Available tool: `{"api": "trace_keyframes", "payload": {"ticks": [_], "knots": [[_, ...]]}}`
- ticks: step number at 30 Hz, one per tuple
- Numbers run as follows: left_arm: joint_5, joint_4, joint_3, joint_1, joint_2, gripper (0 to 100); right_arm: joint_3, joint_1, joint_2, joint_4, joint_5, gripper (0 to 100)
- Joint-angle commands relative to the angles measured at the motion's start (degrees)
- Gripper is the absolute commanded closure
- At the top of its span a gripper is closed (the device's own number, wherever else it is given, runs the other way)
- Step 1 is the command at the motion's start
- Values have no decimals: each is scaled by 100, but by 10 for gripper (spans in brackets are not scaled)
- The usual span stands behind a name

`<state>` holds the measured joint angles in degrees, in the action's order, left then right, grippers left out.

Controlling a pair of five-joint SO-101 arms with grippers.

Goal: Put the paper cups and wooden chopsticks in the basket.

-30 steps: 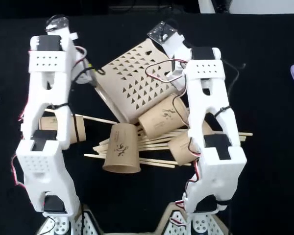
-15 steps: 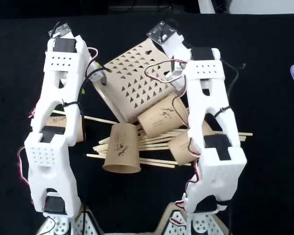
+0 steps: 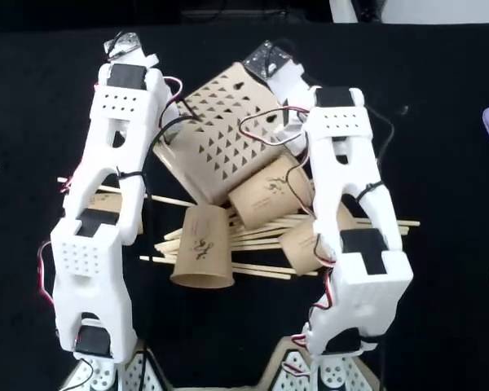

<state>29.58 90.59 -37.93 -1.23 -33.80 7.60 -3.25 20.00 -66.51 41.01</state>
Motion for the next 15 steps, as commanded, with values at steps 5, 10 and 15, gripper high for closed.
{"api": "trace_keyframes", "payload": {"ticks": [5, 10, 15], "knots": [[-114, 18, 444, 409, -580, 970, -48, -88, -435, 26, -44, 766], [-123, 9, 453, 418, -897, 970, -48, -79, -681, 26, -44, 766], [-123, 18, 365, 435, -888, 970, 48, -79, -1138, 35, -387, 762]]}}
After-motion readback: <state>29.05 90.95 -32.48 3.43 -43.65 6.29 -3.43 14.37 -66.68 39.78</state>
